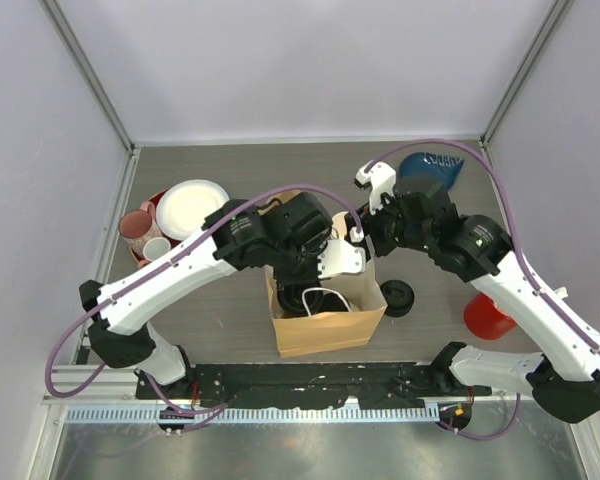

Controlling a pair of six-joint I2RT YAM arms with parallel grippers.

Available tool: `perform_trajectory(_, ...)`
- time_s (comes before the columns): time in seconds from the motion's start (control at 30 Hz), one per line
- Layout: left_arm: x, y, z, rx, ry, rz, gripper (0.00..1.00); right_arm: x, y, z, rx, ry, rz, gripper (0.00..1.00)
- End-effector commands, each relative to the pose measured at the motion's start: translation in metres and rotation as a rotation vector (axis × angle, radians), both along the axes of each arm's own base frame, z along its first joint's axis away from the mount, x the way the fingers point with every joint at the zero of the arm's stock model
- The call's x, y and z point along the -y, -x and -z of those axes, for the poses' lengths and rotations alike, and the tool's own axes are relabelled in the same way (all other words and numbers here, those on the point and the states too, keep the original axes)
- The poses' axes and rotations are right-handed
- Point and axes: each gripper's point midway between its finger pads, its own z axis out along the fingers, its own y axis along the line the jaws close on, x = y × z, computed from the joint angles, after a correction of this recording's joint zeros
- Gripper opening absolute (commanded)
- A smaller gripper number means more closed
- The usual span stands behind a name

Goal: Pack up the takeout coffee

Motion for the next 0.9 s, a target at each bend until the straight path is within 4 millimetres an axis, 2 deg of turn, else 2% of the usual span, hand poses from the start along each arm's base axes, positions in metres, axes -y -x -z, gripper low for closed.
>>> perform_trajectory(0.0, -0.060, 0.036, 0.024, -0.147, -0.255, 0.040, 0.00, -0.029, 0.019, -0.004, -0.063, -0.110, -0.230, 0.71)
perform_trajectory(0.3, -0.067, 0.036, 0.038, -0.143, -0.258, 0.055, 0.00, -0.020, 0.018, 0.017, -0.123, -0.062, -0.240, 0.71)
perform_trajectory(0.6, -0.070, 0.043, 0.058, -0.177, -0.281, 0.102, 0.00, -0.018, 0.009, 0.004, -0.094, -0.078, -0.231, 0.72)
perform_trajectory(0.87, -0.069, 0.050, 0.074, -0.221, -0.282, 0.148, 0.00, -0.019, 0.014, -0.001, -0.072, -0.080, -0.287, 0.75)
